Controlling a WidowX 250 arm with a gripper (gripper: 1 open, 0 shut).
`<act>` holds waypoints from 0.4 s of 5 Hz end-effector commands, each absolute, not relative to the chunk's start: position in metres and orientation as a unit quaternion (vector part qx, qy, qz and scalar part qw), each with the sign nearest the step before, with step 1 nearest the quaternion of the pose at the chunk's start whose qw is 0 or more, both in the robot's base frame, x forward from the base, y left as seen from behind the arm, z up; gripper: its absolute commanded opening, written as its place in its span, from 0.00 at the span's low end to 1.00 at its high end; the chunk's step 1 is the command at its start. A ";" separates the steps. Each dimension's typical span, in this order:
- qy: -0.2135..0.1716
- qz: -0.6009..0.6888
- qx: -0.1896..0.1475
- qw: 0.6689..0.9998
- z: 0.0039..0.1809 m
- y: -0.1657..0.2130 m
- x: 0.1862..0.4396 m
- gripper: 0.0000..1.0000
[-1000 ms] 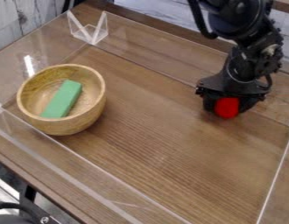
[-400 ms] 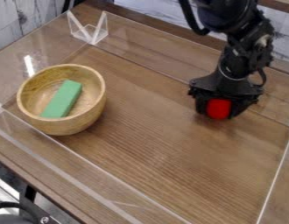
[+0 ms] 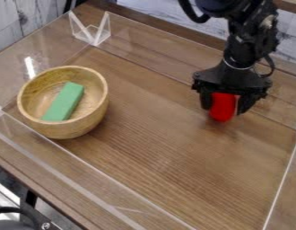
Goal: Move the red fruit to the right side of the table
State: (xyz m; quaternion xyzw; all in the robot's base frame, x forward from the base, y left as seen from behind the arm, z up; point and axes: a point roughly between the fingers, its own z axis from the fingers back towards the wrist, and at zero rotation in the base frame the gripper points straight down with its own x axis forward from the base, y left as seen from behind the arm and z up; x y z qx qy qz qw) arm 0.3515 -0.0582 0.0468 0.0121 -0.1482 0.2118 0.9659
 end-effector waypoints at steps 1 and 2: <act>-0.184 0.211 -0.012 0.960 0.082 -0.056 0.360 1.00; -0.186 0.202 -0.020 0.961 0.090 -0.057 0.361 1.00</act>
